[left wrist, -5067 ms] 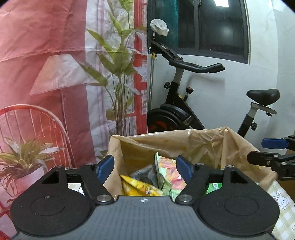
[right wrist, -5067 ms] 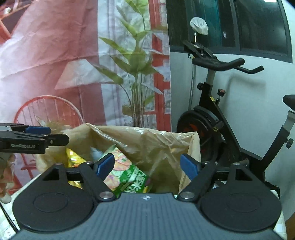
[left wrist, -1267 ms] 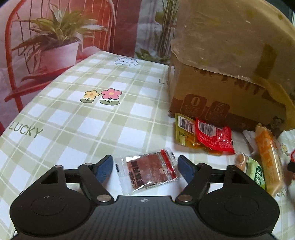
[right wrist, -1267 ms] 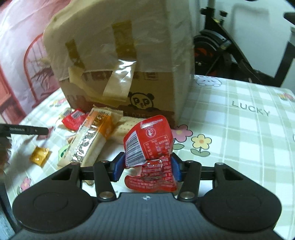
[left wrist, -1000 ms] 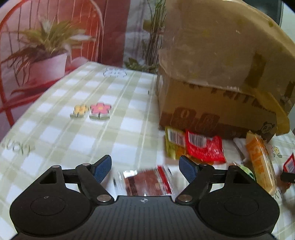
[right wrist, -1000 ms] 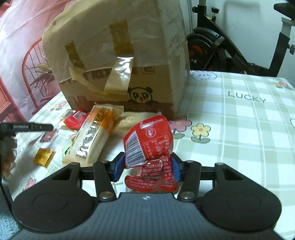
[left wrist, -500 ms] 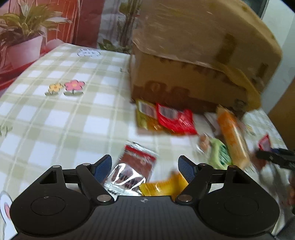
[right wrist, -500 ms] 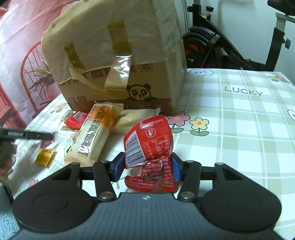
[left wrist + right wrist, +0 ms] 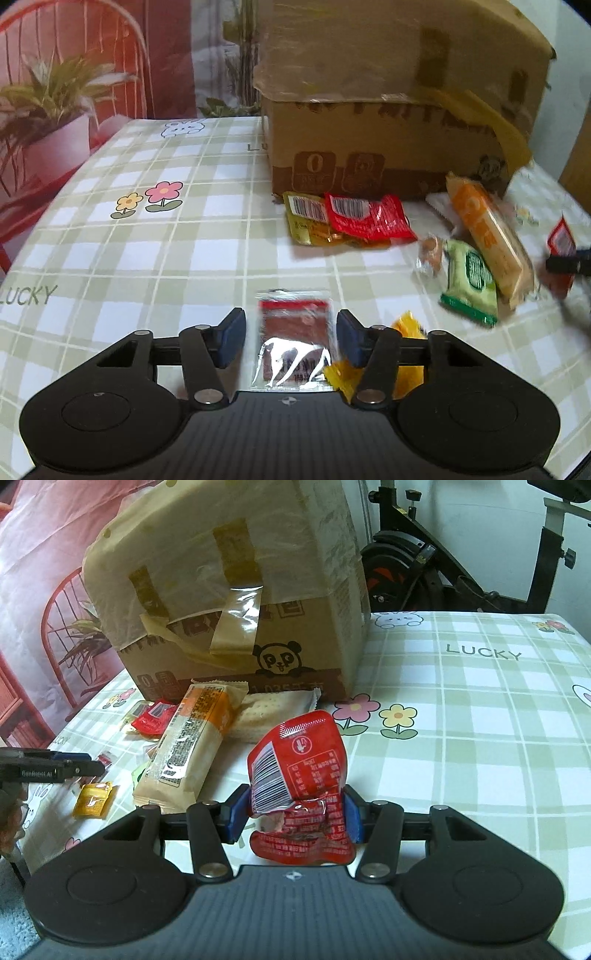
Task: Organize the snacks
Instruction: 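Grasp the red jerky packet with left gripper while right grasps red candy packet, then lift both packets over the box and open both grippers inside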
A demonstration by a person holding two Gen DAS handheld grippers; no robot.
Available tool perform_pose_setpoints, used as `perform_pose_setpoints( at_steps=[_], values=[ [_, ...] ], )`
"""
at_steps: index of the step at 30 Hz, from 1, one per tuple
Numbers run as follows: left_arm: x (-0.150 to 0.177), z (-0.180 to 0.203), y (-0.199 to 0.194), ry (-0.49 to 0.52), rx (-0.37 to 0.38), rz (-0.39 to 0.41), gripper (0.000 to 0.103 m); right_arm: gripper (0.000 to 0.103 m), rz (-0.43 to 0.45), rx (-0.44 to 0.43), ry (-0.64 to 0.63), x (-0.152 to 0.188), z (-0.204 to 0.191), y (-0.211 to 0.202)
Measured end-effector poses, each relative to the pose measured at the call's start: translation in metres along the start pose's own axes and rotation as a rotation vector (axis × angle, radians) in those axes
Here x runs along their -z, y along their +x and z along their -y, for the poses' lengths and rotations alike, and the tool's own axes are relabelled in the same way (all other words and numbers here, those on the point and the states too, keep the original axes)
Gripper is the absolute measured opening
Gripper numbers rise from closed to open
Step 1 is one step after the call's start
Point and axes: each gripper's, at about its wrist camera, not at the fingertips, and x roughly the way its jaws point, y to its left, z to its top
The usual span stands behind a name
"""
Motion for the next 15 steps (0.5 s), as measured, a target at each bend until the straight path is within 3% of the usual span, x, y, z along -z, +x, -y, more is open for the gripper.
perform_pose_setpoints(
  at_steps=[4,6,15],
  values=[
    [0.005,0.001,-0.005,-0.017,-0.01,0.019,0.059,0.054,0.0,-0.001,-0.004,0.0,-0.002,0.001],
    [0.005,0.002,-0.007,-0.032,-0.016,0.024,0.041,0.054,0.0,-0.001,-0.002,0.0,-0.002,0.001],
    [0.001,0.0,-0.028,-0.086,-0.014,0.108,0.04,0.054,0.042,0.015,-0.003,-0.004,-0.004,-0.015]
  ],
)
